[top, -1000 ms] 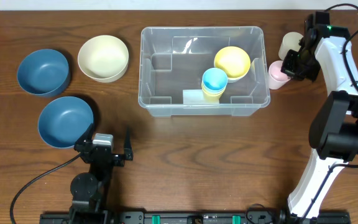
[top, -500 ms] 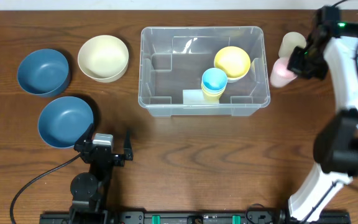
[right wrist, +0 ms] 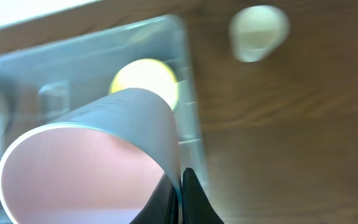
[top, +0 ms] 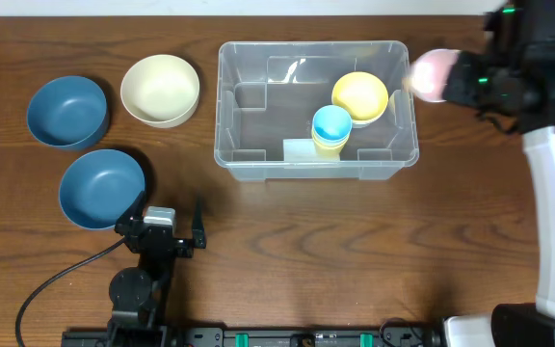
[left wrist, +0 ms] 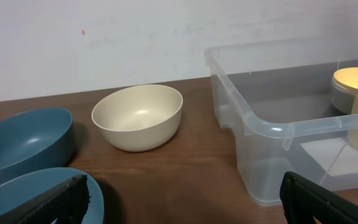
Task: Pack container
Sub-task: 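Carry the pink cup and stack it into the light-blue cup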
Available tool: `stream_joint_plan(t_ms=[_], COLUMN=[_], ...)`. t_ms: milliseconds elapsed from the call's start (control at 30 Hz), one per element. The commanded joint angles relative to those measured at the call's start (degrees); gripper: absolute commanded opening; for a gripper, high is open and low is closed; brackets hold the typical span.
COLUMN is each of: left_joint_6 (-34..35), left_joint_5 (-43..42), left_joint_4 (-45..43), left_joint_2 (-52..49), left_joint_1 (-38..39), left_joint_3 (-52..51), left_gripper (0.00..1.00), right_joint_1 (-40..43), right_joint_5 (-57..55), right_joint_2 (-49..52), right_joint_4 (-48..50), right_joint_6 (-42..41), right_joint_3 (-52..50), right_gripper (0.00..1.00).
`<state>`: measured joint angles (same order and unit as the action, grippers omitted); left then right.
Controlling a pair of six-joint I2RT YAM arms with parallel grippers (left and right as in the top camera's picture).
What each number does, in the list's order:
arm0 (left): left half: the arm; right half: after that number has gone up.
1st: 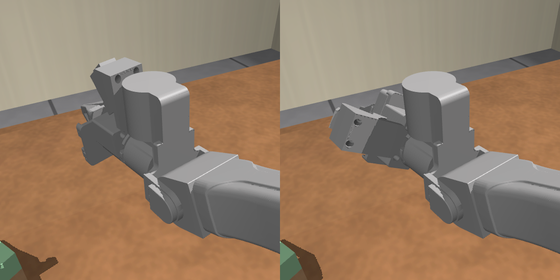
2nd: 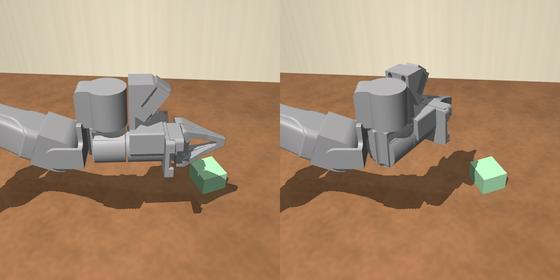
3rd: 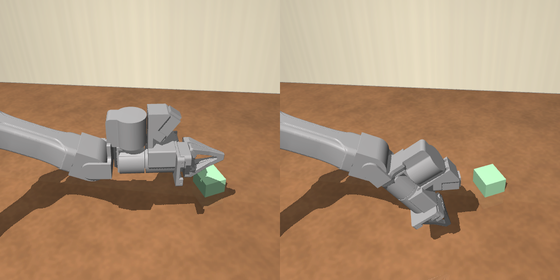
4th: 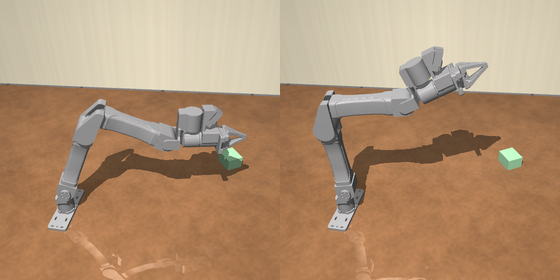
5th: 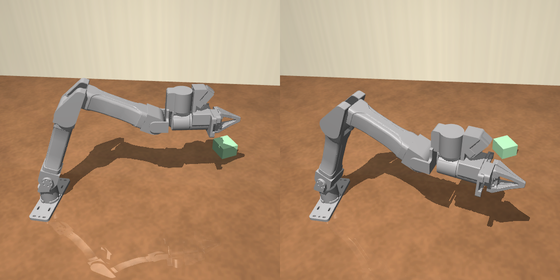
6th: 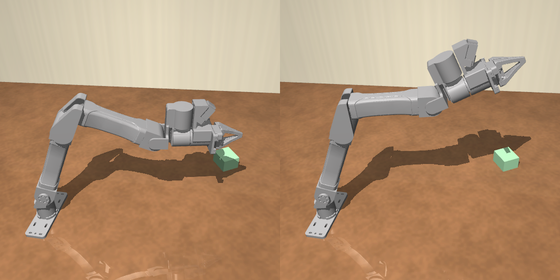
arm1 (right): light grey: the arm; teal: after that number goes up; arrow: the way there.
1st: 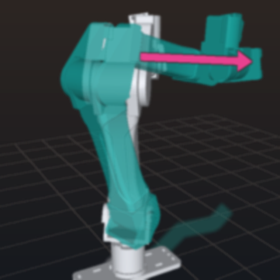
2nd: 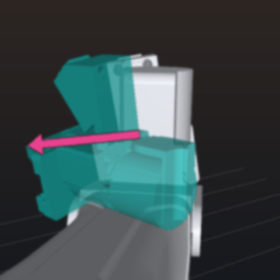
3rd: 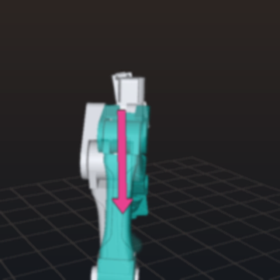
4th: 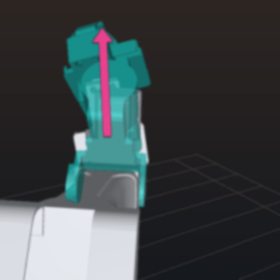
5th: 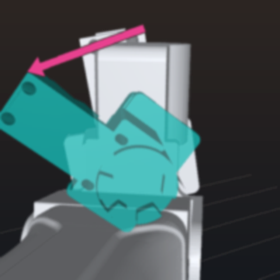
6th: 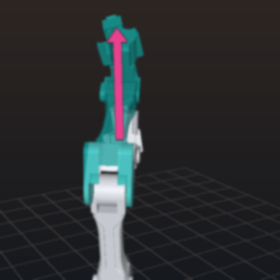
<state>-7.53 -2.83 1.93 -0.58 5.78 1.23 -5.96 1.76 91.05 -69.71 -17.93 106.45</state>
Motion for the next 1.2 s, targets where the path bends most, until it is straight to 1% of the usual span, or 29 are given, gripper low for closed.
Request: stream_joint_plan(t_ms=[0, 167, 300, 533, 767, 800, 833, 867, 900, 933, 1000, 1167], left_joint_6=[-0.5, -0.5, -0.5, -0.5, -0.5, -0.5, -0.5, -0.5, -0.5, -0.5, -0.5, -0.5], left_joint_5=[0.7, 0.7, 0.7, 0.7, 0.7, 0.7, 0.7, 0.7, 0.7, 0.7, 0.7, 0.7], left_joint_4=[2.0, 2.0, 2.0, 2.0, 2.0, 2.0, 2.0, 2.0, 2.0, 2.0, 2.0, 2.0], left_joint_2=[0.3, 0.3, 0.3, 0.3, 0.3, 0.3, 0.3, 0.3, 0.3, 0.3, 0.3, 0.3], left_joint_1=[-0.3, -0.2, -0.2, -0.2, -0.2, -0.2, -0.2, -0.2, -0.2, -0.2, -0.2, -0.2], left_joint_3=[-1.0, -1.0, -1.0, -1.0, -1.0, -1.0, -1.0, -1.0, -1.0, -1.0, -1.0, -1.0], left_gripper=[0.98, 0.98, 0.98, 0.98, 0.98, 0.98, 0.98, 0.98, 0.98, 0.98, 0.98, 0.98], right_joint_1=[-5.1, -11.0, -13.6, -15.7, -16.0, -16.0, -16.0, -16.0, -16.0, -16.0, -16.0, -14.7], right_joint_5=[0.1, -1.6, -1.6, -1.5, -1.5, -1.5, -1.5, -1.5, -1.5, -1.5, -1.3, -1.6], right_joint_2=[1.6, 5.7, 10.1, 16.7, 17.7, 17.7, 17.7, 17.7, 17.7, 17.7, 17.5, 16.2], right_joint_4=[0.8, 2.7, 3.2, 3.2, 1.5, 1.1, 0.7, 0.4, 0.2, 0.1, 0.2, 0.9], right_joint_6=[1.0, -0.5, -0.9, -1.8, -2.8, -2.8, -2.8, -2.5, -2.1, -1.7, -1.7, -1.7], right_joint_3=[0.2, 0.2, 0.2, 0.2, 0.2, 0.2, 0.2, 0.2, 0.2, 0.2, 0.3, 2.3], right_gripper=[0.01, 0.01, 0.01, 0.01, 0.01, 0.08, 0.25, 0.40, 0.49, 0.56, 0.59, 0.59])
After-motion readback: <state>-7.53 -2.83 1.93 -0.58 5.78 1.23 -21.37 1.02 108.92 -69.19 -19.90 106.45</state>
